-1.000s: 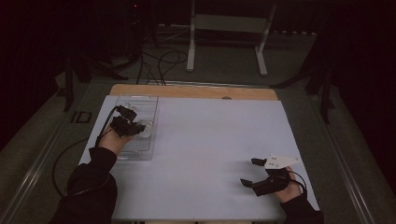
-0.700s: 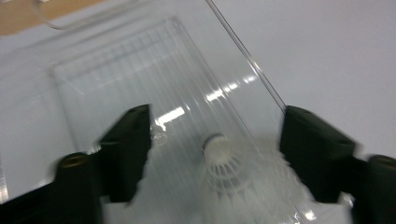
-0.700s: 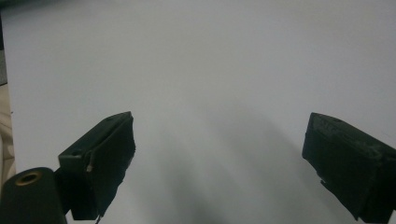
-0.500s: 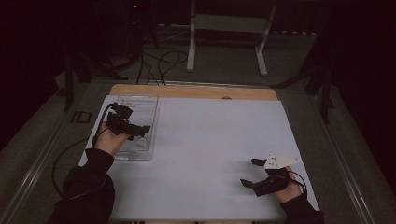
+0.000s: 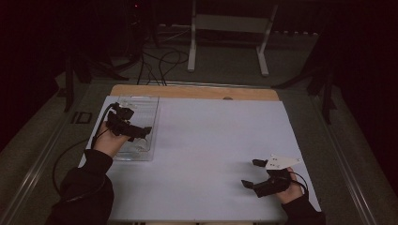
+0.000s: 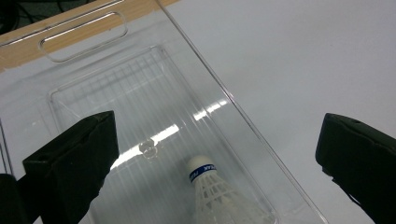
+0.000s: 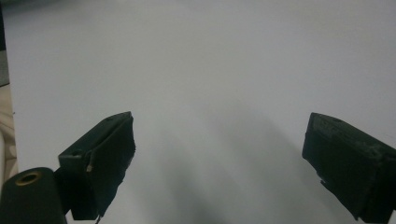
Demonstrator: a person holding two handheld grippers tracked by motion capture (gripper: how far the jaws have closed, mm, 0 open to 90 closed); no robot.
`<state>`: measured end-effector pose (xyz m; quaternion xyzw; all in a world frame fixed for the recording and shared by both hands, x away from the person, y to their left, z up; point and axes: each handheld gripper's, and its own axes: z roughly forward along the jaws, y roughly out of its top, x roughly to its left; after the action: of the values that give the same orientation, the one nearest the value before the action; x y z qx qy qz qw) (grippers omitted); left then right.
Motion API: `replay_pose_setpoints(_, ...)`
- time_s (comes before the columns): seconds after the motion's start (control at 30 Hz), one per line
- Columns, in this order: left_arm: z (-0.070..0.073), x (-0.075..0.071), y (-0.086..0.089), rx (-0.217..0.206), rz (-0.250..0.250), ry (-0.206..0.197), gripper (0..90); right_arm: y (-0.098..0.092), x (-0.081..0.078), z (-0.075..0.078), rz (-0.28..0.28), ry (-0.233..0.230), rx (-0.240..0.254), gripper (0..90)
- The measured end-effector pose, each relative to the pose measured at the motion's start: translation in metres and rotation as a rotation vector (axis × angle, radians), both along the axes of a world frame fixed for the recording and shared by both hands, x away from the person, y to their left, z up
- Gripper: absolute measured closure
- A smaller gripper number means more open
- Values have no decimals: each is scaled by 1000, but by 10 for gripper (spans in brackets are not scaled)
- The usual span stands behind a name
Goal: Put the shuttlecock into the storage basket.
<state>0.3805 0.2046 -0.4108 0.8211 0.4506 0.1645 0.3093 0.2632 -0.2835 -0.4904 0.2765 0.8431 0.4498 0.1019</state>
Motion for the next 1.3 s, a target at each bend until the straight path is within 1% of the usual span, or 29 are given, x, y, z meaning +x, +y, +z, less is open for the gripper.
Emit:
replay_pose_setpoints(0.07,1,-1,-1,4,-4,-5,0,0,0,0,1,0,1,91)
replay_pose_setpoints(0.27,4,-2,-5,-11,-15,-9,0,0,0,0,2,-1,-2,91)
replay_pose_setpoints(0.3,5,-2,-5,-16,-21,-9,0,0,0,0,3,1,0,91)
replay_pose_setpoints(0.47,6,-5,-13,-9,-51,-15,0,0,0,-1,4,2,1,91)
replay_pose_setpoints(0.5,6,-5,-14,-16,-61,-12,0,0,0,0,4,1,-4,91)
replay_pose_setpoints(0.57,6,-5,-17,-20,-74,-4,0,0,0,0,4,-1,2,91)
replay_pose_setpoints(0.67,4,-6,-19,-41,-90,-13,0,-1,0,0,3,-2,3,91)
replay_pose_setpoints(0.7,4,-7,-21,-54,-103,-18,0,-1,-1,0,3,-1,5,91)
replay_pose_setpoints(0.8,4,-9,-24,-71,-138,-27,0,-1,-1,0,3,-2,5,91)
replay_pose_setpoints(0.87,4,-11,-28,-75,-169,-52,0,-1,0,0,4,-4,0,91)
replay_pose_setpoints(0.93,4,-12,-31,-60,-179,-56,0,-1,-1,0,4,-2,3,91)
replay_pose_setpoints(0.97,4,-13,-32,-69,-190,-82,0,-1,0,0,4,-3,0,91)
replay_pose_setpoints(1.0,4,-13,-33,-85,-200,-88,0,-1,-1,0,4,-3,0,91)
replay_pose_setpoints(1.03,4,-14,-34,-106,-226,-89,0,-1,0,0,5,-3,2,91)
replay_pose_setpoints(1.17,2,-16,-40,-104,-268,-107,0,-1,-1,0,3,0,1,91)
replay_pose_setpoints(1.27,1,-19,-47,-106,-306,-102,0,-1,-1,0,3,0,2,91)
replay_pose_setpoints(1.3,1,-20,-49,-104,-315,-95,0,-1,0,-1,4,1,4,91)
